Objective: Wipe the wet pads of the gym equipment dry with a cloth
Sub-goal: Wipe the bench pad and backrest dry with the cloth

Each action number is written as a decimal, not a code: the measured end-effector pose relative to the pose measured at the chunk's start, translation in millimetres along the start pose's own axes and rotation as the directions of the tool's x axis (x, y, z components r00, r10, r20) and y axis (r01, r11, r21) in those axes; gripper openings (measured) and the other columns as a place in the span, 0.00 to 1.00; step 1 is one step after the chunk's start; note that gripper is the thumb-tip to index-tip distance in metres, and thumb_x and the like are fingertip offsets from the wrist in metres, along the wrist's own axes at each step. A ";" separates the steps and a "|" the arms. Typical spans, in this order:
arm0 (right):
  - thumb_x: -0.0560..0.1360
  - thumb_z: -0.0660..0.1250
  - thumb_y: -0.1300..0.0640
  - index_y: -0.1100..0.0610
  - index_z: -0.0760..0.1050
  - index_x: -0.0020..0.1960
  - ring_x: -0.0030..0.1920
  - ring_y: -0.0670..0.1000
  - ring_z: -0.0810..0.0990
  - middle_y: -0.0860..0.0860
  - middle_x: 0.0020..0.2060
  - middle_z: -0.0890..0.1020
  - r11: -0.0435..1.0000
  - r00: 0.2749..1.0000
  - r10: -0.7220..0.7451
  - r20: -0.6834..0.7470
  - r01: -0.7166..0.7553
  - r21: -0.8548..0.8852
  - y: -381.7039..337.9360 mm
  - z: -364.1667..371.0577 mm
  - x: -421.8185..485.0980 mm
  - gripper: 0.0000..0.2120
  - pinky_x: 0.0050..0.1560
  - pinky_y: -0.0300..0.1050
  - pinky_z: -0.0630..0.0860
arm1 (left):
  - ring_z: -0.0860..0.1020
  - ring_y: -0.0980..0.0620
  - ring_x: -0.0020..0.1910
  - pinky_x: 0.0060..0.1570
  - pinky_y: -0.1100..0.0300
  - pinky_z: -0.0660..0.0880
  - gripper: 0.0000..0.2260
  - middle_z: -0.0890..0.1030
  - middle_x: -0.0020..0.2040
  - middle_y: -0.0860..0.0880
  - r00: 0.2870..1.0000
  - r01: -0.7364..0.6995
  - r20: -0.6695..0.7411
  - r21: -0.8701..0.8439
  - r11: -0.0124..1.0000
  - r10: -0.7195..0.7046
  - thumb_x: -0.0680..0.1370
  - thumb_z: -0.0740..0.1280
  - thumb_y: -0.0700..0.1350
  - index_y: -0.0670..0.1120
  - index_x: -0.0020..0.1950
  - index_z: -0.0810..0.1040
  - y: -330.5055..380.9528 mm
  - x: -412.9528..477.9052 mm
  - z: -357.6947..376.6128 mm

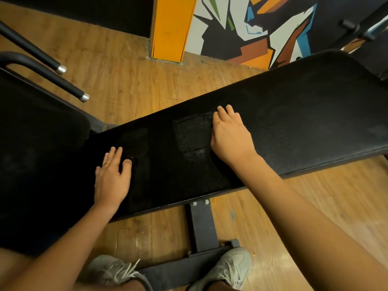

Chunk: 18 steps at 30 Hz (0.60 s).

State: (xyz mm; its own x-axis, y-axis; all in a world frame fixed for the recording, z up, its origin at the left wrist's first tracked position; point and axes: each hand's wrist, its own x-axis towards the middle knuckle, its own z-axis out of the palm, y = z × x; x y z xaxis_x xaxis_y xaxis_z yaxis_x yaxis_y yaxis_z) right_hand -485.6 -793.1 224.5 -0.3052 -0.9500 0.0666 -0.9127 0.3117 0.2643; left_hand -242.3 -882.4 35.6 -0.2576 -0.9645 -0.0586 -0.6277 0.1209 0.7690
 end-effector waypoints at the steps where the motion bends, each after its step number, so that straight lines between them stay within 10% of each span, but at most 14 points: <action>1: 0.80 0.60 0.57 0.68 0.66 0.74 0.76 0.65 0.61 0.63 0.74 0.68 1.000 1.000 -0.005 -0.001 0.005 0.004 1.5 -1.0 -0.6 0.25 0.73 0.57 0.63 | 0.51 0.53 0.81 0.79 0.45 0.48 0.24 0.58 0.82 0.51 1.000 0.000 -0.003 0.002 1.000 0.000 0.86 0.54 0.55 0.50 0.81 0.61 -0.2 0.0 -0.2; 18: 0.84 0.56 0.56 0.65 0.65 0.75 0.77 0.63 0.60 0.60 0.76 0.66 0.990 0.992 -0.114 0.059 0.109 0.086 13.7 -1.8 37.9 0.22 0.75 0.57 0.60 | 0.53 0.52 0.81 0.79 0.46 0.49 0.24 0.59 0.82 0.49 1.000 0.002 -0.020 0.003 1.000 -0.002 0.85 0.55 0.54 0.48 0.81 0.62 4.0 0.1 -0.1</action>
State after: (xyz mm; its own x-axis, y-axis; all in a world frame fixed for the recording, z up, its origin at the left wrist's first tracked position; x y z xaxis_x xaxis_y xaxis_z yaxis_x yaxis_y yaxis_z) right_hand -509.2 -824.9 232.3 -0.2145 -0.9765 -0.0213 -0.9605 0.2069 0.1862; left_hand -244.8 -882.1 38.7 -0.2418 -0.9692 -0.0474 -0.6305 0.1198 0.7669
